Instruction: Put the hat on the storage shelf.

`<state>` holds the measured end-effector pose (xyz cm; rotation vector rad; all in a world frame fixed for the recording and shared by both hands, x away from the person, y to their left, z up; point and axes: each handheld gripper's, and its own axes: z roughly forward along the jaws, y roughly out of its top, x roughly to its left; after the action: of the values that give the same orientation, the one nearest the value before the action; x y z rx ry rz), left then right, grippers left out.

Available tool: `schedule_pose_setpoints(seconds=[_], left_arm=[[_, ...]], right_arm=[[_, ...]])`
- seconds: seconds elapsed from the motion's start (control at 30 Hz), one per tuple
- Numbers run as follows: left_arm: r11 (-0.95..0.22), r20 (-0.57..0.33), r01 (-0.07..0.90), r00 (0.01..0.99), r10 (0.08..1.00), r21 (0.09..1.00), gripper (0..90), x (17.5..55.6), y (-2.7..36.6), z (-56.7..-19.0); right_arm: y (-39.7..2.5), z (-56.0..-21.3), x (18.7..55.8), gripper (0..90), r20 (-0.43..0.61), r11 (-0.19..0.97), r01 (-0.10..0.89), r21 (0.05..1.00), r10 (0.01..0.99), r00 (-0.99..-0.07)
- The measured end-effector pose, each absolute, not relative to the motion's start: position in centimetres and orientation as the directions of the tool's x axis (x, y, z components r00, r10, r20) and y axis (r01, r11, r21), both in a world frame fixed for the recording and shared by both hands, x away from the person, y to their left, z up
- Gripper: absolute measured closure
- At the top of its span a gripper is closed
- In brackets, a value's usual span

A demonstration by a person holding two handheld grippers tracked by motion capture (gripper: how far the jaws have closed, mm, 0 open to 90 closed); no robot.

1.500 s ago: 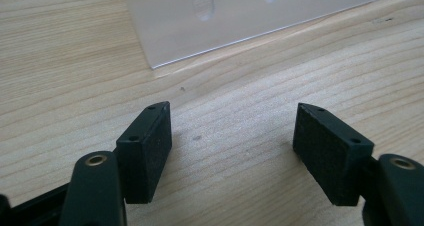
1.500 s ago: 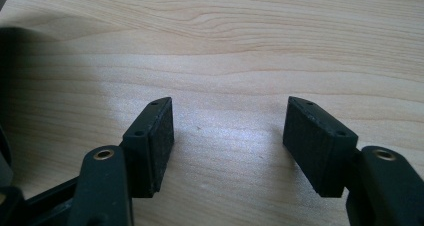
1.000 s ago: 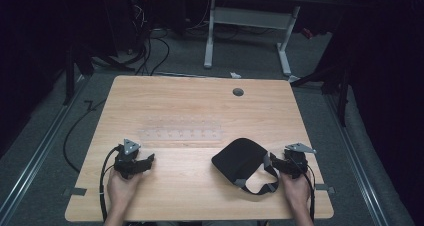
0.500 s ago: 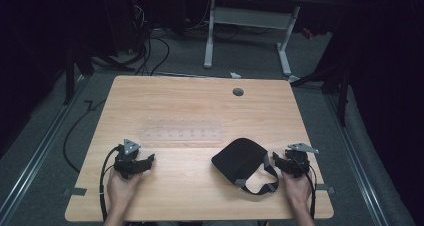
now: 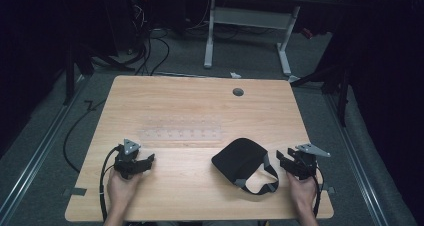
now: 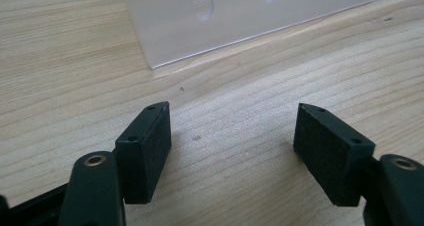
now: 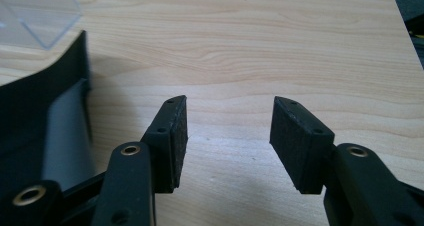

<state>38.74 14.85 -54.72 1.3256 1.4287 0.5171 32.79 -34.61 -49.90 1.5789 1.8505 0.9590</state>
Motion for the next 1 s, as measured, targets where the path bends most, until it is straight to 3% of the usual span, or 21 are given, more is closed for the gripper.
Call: schedule_pose_setpoints(seconds=[0.43, 1.0], left_arm=[[0.288, -0.398, 0.435, 0.187, 0.898, 0.853, 31.7, 38.7, 14.8, -54.7], [0.287, -0.398, 0.435, 0.188, 0.898, 0.853, 31.5, 38.7, 14.8, -54.7]], right_arm=[[-33.1, -47.5, 31.4, 47.3, 0.106, 0.085, 0.559, 0.825, 0.948, -0.3], [-30.6, -48.7, 32.8, 41.0, 0.132, 0.131, 0.598, 0.791, 0.917, -0.376]])
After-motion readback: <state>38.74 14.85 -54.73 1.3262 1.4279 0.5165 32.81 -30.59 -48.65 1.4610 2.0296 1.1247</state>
